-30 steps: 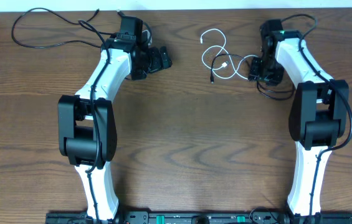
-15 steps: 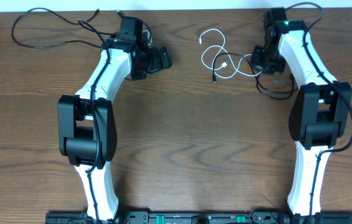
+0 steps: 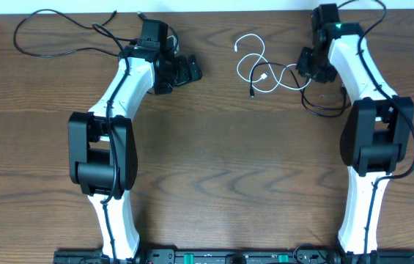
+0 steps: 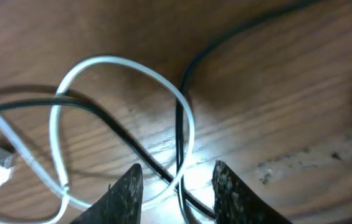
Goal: Untangle cables
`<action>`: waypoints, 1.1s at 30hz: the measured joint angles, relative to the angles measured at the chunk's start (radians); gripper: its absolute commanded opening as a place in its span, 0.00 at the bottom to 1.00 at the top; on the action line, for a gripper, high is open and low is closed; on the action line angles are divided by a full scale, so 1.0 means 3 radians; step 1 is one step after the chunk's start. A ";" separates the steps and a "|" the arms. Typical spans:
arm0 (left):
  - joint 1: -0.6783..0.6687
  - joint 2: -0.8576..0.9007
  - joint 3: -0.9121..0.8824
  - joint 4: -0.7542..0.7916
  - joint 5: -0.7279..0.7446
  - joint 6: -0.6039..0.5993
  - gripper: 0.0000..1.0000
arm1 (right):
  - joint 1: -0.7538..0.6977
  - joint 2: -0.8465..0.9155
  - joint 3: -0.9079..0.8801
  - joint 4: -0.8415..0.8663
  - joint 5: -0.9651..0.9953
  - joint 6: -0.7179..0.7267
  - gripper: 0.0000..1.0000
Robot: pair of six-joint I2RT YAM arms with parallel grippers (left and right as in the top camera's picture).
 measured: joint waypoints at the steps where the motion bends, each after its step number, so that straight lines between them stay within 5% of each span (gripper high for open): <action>1: 0.0000 0.0000 0.0000 0.0001 0.0000 0.0000 0.96 | 0.0003 0.0000 -0.0089 0.0088 0.0003 0.0033 0.32; 11: 0.0000 0.0000 0.0000 0.0000 -0.0001 0.0000 0.96 | 0.0005 0.0003 -0.0317 0.0206 0.0009 0.0212 0.12; 18: 0.0000 0.0000 0.0000 -0.0001 0.0000 0.0000 0.96 | 0.0005 0.0003 -0.0317 0.0209 0.0019 0.0226 0.11; 22: 0.0000 0.0000 0.0000 -0.0001 0.0000 0.0000 0.96 | 0.0006 0.0003 -0.0317 0.0203 0.0024 0.0244 0.26; 33: 0.0000 0.0000 0.0000 -0.0001 -0.0001 0.0000 0.96 | 0.0011 0.0003 -0.0317 0.0141 0.0039 0.0245 0.18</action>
